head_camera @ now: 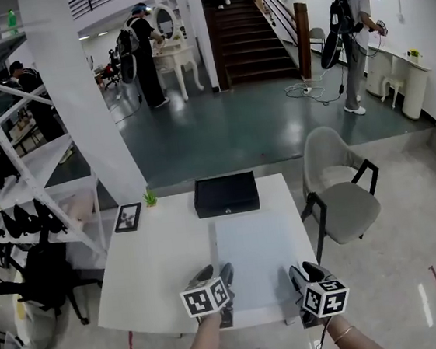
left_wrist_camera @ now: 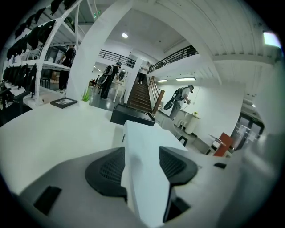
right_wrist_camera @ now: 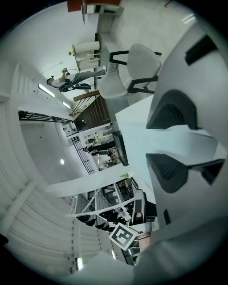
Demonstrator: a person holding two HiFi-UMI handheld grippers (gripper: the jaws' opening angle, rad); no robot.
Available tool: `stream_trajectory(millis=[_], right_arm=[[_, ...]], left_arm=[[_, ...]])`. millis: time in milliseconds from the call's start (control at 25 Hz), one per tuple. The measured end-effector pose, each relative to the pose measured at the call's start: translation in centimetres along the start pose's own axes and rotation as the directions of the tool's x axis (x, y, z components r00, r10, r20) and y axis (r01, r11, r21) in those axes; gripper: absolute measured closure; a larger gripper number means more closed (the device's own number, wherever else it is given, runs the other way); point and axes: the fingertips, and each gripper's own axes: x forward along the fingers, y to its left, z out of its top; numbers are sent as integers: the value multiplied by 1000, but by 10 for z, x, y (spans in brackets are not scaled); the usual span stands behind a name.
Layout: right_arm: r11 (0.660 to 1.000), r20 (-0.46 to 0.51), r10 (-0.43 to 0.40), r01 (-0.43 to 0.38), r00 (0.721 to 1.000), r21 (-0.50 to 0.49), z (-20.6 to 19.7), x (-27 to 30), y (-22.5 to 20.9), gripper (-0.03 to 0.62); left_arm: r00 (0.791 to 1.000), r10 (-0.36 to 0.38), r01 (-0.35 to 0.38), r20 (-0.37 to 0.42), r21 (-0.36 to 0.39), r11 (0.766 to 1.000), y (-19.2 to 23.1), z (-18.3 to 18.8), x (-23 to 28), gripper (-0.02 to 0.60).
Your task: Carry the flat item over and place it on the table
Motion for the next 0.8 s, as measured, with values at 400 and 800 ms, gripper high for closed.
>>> stream_trajectory(millis=[400,800], right_arm=[[999,99,17,-12,995,-45,25,-47,21,473],[998,136,41,-36,990,-42,23,-96,33,510]], left_arm=[[997,19,-28,80,112,993,-15,-3,-51,411],[993,-12,-7,120,158,987,-30,-20,-100,469]])
